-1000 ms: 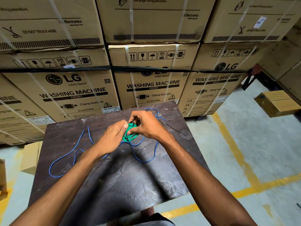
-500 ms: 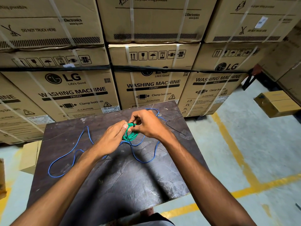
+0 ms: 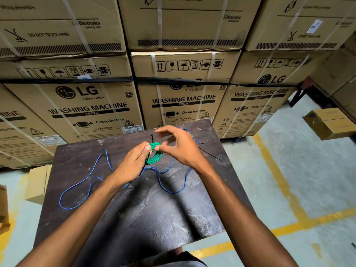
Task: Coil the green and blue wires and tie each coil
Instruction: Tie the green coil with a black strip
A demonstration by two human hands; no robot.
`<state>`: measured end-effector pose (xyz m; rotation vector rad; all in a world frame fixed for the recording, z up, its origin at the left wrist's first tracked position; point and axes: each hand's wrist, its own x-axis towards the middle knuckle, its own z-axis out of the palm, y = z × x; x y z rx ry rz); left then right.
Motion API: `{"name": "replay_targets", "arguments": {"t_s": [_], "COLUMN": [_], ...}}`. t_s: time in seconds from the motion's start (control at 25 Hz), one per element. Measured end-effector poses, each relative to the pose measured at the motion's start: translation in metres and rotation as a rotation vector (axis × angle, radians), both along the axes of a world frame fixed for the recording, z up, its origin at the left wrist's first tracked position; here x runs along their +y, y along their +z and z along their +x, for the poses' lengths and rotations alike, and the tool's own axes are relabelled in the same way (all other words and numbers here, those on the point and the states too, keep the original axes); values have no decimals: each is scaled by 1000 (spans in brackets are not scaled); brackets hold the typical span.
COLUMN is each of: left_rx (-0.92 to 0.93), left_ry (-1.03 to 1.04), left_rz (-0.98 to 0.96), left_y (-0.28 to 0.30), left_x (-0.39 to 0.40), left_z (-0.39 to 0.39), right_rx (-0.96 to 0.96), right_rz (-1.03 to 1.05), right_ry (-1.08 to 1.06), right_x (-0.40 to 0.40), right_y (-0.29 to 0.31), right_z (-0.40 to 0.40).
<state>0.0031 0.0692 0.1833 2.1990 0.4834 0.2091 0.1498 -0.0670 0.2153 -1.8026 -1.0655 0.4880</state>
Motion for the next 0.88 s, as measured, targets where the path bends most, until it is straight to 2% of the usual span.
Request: {"name": "replay_targets", "arguments": {"t_s": [0.12, 0.24, 0.32, 0.6, 0.88], "left_rx": [-21, -32, -24, -35, -49], "left_ry": [36, 68, 86, 113, 122], "left_rz": [-30, -70, -87, -115, -147], "left_y": [3, 7, 10, 15, 20], "left_x": [1, 1, 1, 4, 3], "left_z": [0, 2, 2, -2, -6], "right_rx": [-293, -597, -723, -742, -743], "right_rz": [198, 236, 276, 325, 328], "right_ry": [32, 203, 188, 7, -51], "right_x": [-9, -12, -10, -2, 9], "right_y": [-9, -22, -30, -47, -43], "right_z": [-18, -34, -41, -50, -56]}}
